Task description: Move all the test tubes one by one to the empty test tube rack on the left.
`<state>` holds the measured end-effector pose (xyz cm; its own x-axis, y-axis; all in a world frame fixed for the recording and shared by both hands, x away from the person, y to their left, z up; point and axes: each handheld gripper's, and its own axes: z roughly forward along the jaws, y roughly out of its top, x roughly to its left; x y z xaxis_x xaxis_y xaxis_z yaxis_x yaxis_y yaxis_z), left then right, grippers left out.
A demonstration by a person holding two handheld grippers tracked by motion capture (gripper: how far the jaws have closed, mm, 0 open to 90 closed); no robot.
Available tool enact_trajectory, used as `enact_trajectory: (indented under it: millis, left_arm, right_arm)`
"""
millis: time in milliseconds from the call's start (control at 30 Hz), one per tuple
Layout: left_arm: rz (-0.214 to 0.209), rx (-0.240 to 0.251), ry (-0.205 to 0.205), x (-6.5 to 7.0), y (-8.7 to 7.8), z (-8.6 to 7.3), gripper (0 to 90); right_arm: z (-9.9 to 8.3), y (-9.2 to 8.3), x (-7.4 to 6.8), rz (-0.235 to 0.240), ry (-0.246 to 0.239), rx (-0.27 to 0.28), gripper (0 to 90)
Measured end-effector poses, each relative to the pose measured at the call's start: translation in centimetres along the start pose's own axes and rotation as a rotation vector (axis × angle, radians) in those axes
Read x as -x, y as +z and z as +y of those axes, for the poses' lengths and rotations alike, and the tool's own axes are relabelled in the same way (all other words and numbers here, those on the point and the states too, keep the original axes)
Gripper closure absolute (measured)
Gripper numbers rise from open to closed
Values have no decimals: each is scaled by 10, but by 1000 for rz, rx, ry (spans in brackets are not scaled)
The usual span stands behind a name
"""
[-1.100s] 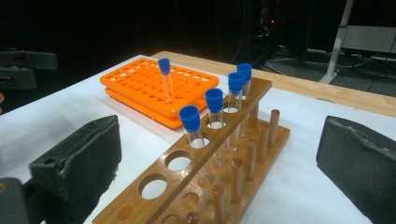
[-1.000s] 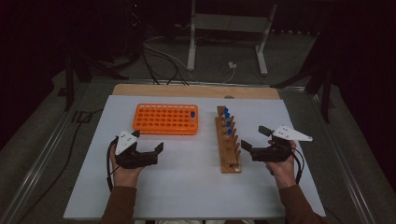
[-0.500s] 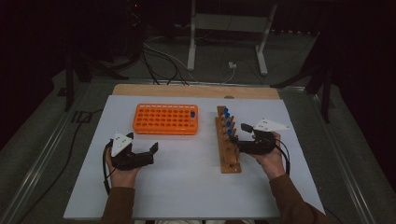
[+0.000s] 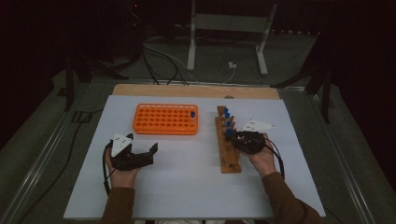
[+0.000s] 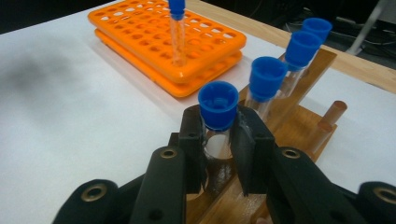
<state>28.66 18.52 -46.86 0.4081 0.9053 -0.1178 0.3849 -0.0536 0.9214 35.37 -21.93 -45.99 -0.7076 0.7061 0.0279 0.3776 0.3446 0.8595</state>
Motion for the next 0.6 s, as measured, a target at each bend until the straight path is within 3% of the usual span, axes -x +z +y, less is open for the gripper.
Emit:
enact_trajectory:
  millis: [600]
  left_arm:
    - [-15,-17,22,7,6,0,8]
  right_arm:
    - [11,-10,1,0,-12,27,770]
